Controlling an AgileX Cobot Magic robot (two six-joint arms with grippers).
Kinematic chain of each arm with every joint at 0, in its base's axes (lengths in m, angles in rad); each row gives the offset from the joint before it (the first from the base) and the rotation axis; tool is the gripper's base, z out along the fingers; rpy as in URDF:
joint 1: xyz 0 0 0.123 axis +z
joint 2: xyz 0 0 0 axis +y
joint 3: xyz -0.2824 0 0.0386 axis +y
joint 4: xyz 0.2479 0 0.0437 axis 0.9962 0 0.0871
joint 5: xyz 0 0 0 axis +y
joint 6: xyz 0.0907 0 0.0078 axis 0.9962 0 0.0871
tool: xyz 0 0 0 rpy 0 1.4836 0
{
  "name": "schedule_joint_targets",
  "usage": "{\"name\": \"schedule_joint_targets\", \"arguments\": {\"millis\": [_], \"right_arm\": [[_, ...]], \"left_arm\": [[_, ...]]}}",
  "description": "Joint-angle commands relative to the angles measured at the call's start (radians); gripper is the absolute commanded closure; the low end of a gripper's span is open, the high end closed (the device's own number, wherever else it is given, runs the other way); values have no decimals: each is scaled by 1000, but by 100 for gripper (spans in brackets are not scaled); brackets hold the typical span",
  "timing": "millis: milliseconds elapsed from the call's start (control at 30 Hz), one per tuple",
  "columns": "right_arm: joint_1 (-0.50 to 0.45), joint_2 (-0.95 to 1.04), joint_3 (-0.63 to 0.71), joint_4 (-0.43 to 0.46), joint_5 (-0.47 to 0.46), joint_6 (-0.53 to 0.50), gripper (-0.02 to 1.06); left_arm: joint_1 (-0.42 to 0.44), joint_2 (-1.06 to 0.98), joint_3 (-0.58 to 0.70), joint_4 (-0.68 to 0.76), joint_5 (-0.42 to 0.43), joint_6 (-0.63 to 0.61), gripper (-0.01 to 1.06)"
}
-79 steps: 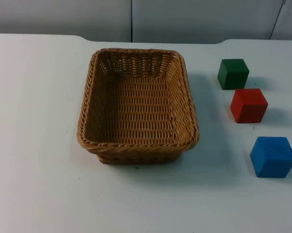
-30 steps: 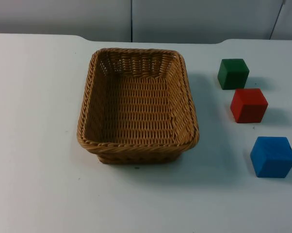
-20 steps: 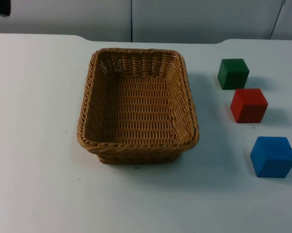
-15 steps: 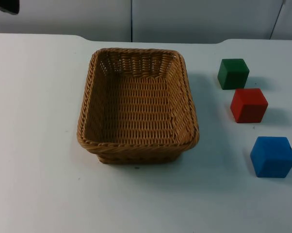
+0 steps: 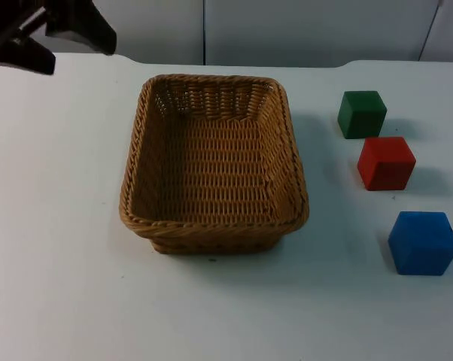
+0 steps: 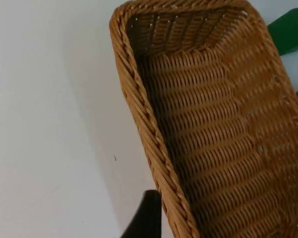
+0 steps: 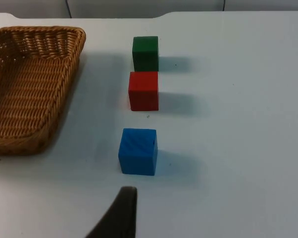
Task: Pick up the basket with the left hand and place the blue cube into the basket with the right hand.
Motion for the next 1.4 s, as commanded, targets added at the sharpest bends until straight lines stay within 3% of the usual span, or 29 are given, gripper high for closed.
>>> {"name": "schedule_joint_targets", "arguments": {"millis": [0,633,1067,1200,1300,1333,1367], "right_arm": [[-2,-4,8,-5,-12,0,0],[-2,-4,8,-18,-12,27,0],[-2,-4,8,-18,-12,27,0],[-2,-4,8,-23,-12,27,0],[-2,-4,8,-23,-12,27,0],[-2,-4,8,-23,-12,27,0],[-2,-4,8,-23,-12,27,0]], "left_arm": [[-14,36,-22,-3,-8,2,23],[-115,370,-182,5,6,-34,23],[-115,458,-242,2,10,-63,23],[-115,477,-242,0,8,-63,31],[-115,485,-242,-5,10,-68,46],[-115,485,-242,-5,10,-68,46],[-115,485,-242,-7,16,-68,56]]}}
